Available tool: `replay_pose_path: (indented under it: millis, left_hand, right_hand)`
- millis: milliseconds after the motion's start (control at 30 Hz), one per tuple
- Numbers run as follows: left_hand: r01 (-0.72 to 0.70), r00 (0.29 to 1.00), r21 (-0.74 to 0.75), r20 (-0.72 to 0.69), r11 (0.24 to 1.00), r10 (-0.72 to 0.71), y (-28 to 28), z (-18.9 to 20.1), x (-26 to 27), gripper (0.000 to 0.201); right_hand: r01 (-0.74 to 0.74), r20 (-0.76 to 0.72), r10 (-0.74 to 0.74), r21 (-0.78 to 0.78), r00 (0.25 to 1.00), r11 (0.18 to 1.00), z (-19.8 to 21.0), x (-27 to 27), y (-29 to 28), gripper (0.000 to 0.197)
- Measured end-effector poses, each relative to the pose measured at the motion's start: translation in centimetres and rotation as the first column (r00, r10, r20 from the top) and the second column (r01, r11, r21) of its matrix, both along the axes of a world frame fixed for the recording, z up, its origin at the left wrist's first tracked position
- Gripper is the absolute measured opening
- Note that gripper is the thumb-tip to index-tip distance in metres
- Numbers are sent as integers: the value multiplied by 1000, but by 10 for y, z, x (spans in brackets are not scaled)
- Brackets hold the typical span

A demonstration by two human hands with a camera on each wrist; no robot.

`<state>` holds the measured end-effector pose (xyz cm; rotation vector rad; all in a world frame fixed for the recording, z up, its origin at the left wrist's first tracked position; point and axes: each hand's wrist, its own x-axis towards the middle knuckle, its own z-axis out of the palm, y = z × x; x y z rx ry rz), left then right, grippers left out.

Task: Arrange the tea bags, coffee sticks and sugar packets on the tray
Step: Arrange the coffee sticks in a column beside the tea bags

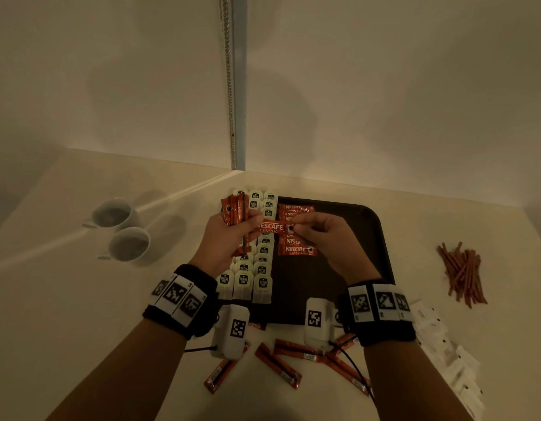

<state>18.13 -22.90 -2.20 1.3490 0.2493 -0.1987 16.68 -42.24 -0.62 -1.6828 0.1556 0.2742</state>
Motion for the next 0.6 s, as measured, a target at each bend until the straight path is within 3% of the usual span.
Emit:
replay_pose_path:
  millis: [133,300,433,600]
  left_hand:
    - [-35,997,-10,-74,999,34,11,0,0,4]
    - [-85,980,57,-177,995,94,27,-3,4,17]
    - [-60,958,-58,-285,997,41,28,-4,4,13]
    - [-37,953,-57,-303,998,18,28,-5,1,6]
  right_hand:
    - [5,20,-2,-154,1000,988,-14,8,-19,13]
    - [11,-92,-54,-414,994,910,-65,15,-52,13]
    - [-36,-188,-59,-465,980,884,-102,8,-55,12]
    - [78,-155,-185,-525,970,847,-119,11,-44,12]
